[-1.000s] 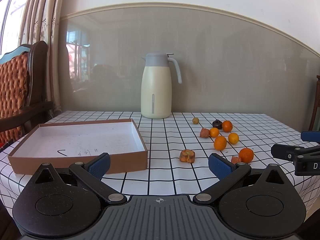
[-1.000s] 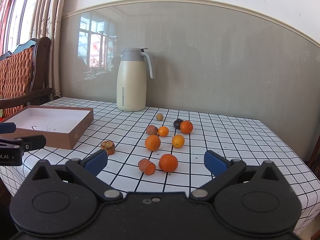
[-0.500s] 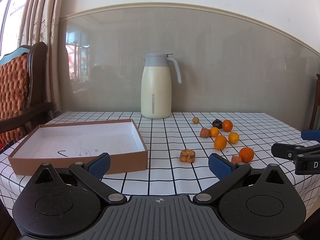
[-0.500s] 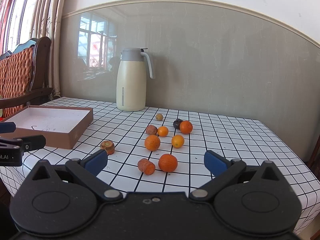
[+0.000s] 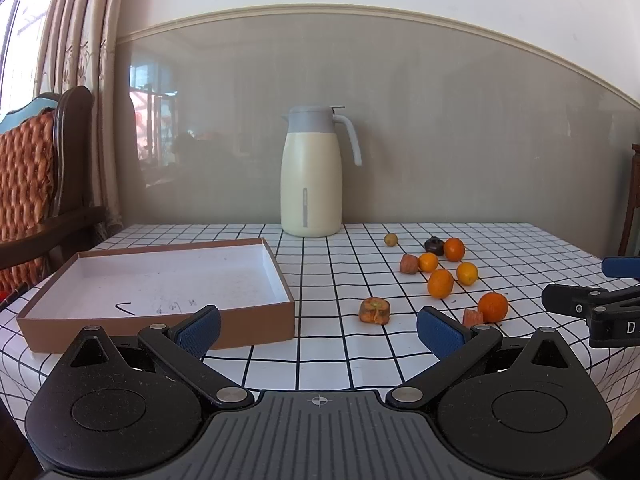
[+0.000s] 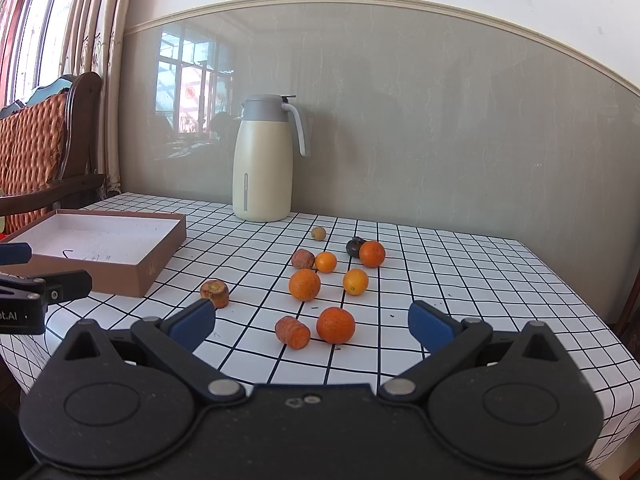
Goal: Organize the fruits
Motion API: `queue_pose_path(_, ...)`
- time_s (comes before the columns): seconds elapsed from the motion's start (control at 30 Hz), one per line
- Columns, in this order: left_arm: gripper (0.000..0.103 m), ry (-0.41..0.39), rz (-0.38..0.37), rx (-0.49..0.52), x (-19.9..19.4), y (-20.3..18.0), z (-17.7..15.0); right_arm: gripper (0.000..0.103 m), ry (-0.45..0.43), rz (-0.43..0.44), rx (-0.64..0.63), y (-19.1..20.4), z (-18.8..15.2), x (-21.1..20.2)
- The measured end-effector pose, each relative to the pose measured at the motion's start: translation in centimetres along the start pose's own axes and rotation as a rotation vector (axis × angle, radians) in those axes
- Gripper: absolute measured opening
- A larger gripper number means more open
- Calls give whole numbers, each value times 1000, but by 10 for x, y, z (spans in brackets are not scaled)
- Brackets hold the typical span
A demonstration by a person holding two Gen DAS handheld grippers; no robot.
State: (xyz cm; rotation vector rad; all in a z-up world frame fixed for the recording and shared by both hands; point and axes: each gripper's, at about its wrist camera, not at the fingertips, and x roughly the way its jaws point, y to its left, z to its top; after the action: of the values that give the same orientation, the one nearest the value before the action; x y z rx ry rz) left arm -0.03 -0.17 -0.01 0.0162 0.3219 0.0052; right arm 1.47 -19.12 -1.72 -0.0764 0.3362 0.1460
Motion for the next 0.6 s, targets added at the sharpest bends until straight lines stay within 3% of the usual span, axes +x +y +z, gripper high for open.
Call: queue_pose_path(0.6,103,1,1,2,0,0,-1,97,0,0,0,1,-1,0)
